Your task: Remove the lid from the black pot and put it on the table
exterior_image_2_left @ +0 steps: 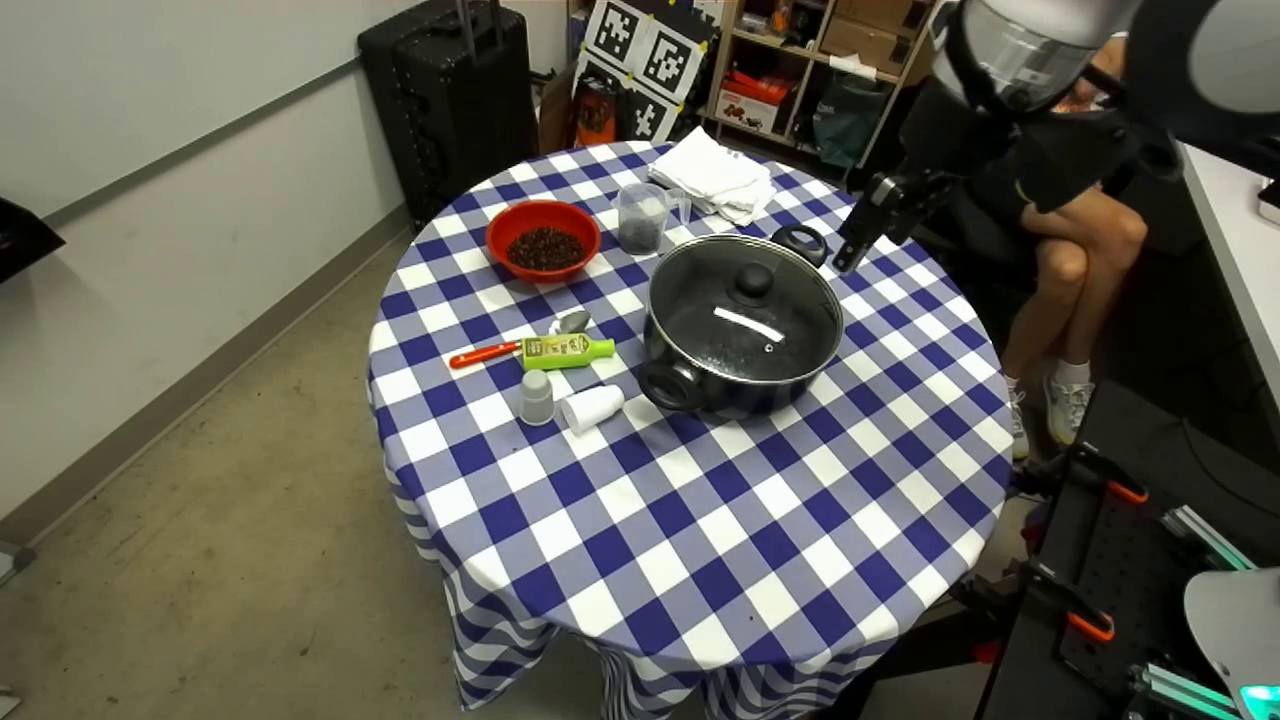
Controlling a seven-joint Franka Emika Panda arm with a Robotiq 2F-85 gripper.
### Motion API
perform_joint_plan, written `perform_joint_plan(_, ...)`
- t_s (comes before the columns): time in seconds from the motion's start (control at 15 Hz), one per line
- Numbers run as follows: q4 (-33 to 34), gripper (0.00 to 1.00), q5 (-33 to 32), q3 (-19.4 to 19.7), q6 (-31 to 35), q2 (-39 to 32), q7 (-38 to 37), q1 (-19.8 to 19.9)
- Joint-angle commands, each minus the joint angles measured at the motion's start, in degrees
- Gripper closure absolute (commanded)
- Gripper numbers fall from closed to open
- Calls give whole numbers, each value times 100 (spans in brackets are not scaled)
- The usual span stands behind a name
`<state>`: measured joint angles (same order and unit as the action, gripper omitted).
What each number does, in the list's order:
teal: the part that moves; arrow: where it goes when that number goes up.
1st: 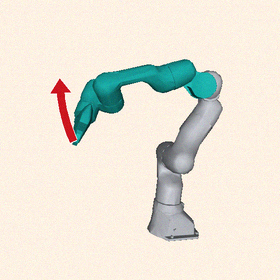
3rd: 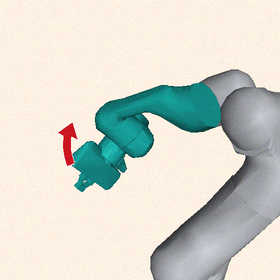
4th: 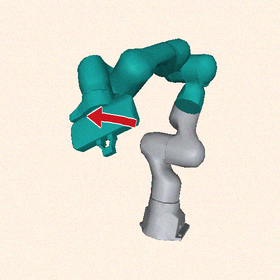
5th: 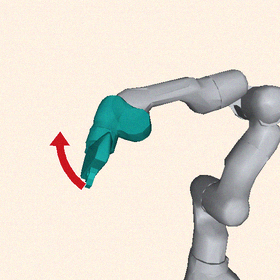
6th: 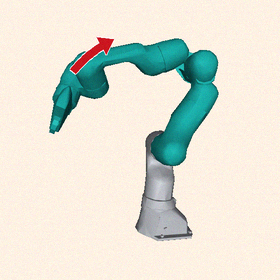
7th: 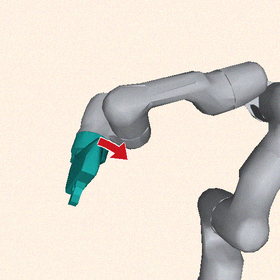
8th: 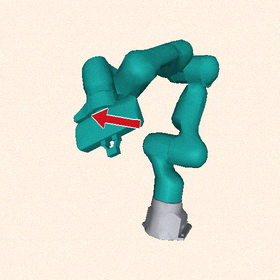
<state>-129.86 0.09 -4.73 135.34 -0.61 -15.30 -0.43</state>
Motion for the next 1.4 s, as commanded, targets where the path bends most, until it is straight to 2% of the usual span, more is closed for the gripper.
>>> perform_joint_plan(0.0,1165,0,-572,74,-355,-1102,-177,-185)
perform_joint_plan(0.2,1833,0,-874,169,-556,-1687,44,-327)
perform_joint_plan(0.53,2548,0,-740,200,-860,-2271,742,-310)
perform_joint_plan(0.8,2806,0,-609,205,-931,-2564,1147,-246)
perform_joint_plan(1.33,2944,0,-483,179,-1109,-2869,1464,-227)
